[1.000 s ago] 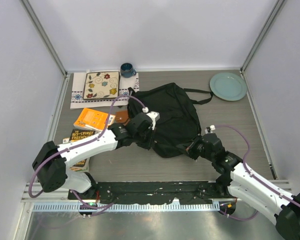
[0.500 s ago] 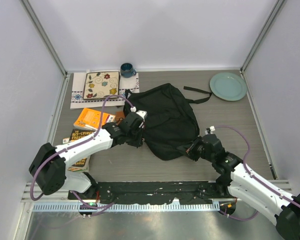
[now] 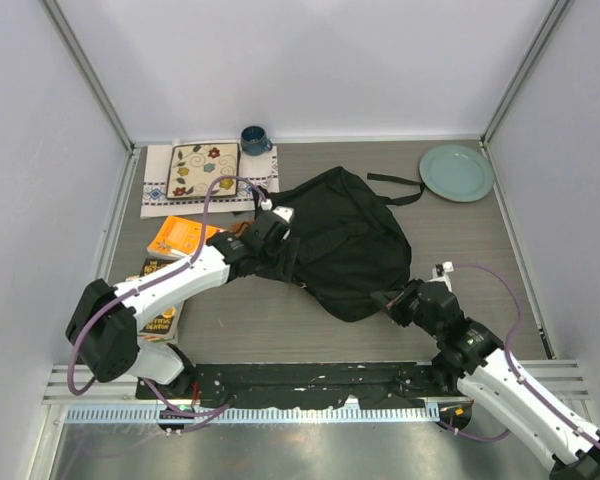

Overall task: Pack the student bag
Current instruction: Unzip the student bag at the center of the board.

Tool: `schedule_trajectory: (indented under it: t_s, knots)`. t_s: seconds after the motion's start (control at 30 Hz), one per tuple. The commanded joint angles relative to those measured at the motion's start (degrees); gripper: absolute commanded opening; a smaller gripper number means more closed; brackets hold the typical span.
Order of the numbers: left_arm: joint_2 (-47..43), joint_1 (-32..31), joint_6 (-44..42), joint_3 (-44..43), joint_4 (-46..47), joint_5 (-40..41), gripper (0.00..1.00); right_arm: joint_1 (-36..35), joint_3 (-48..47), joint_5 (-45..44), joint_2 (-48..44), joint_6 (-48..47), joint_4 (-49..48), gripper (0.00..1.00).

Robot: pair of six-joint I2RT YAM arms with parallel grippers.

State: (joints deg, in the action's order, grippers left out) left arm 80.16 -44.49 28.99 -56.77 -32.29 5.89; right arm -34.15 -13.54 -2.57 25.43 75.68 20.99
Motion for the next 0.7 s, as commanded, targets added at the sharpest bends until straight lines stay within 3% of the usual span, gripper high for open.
schedule_trajectory:
  t_s: [0.0,0.13,0.23,0.4,0.53,0.57,0.67]
  knots:
    - [0.71,0.19,-1.13,-6.77,-1.97,3.15,0.67,0.05,3.15,-8.07,-4.42,4.47,0.90,0.00]
    - [-3.86,0.45,-0.96,-7.83,-4.35,7.46,0.89,-1.17,3.79,-6.13,1.80,5.09,-4.20,0.00]
    - [-7.91,1.16,-0.61,-6.86,-5.15,8.52,0.98,-3.72,2.82,-7.80,5.84,6.14,-7.52,0.00]
    - [-11.60,1.77,1.41,-5.19,-8.39,10.63,1.00,-10.23,0.28,-8.95,14.10,6.77,-13.52,0.01]
    - [-15.12,3.70,2.38,-3.00,-10.24,14.41,0.99,-13.48,-4.03,-12.09,17.73,2.64,-10.46,0.23]
    - [-16.34,4.32,2.56,-2.12,-10.85,14.59,1.00,-13.75,-4.82,-12.46,16.59,0.80,-9.84,0.36]
    - [-18.28,6.87,2.74,-1.15,-12.96,15.55,1.00,-13.92,-8.32,-15.17,12.91,-4.90,-3.44,0.62]
